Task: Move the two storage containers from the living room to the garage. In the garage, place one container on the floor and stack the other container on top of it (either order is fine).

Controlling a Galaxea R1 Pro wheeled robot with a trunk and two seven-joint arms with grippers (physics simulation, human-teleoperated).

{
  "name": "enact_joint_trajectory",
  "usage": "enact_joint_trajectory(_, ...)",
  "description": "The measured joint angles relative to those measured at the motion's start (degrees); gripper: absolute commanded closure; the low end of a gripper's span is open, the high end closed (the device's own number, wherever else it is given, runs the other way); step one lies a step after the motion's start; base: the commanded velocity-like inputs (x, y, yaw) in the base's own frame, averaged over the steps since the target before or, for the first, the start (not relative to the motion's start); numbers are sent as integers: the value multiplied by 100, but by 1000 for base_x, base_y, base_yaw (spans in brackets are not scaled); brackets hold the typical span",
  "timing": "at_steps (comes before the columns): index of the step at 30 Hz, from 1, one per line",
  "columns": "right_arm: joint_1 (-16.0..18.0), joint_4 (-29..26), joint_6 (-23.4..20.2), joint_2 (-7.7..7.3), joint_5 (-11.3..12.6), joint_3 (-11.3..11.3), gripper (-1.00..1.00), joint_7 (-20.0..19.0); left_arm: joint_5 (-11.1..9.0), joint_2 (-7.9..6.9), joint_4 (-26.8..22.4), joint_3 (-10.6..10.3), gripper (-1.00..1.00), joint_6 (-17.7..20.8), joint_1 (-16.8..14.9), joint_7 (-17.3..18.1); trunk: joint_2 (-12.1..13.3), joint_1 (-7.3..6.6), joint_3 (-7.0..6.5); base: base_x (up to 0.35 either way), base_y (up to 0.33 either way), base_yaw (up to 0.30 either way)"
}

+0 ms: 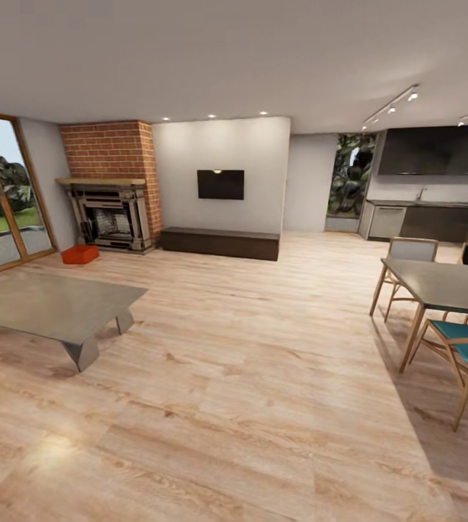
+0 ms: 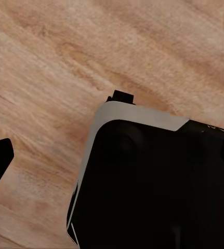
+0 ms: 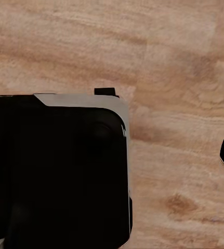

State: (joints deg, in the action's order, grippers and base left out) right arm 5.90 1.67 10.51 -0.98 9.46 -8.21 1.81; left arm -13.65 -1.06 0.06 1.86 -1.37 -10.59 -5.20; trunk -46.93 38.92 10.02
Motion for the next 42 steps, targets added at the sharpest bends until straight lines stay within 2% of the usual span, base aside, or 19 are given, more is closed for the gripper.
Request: enact_joint_trajectory(42, 0, 0, -4, 35, 9, 7, -100, 0, -4, 0, 0, 0, -100, 1, 0, 0, 0, 0, 0, 324, 0, 0)
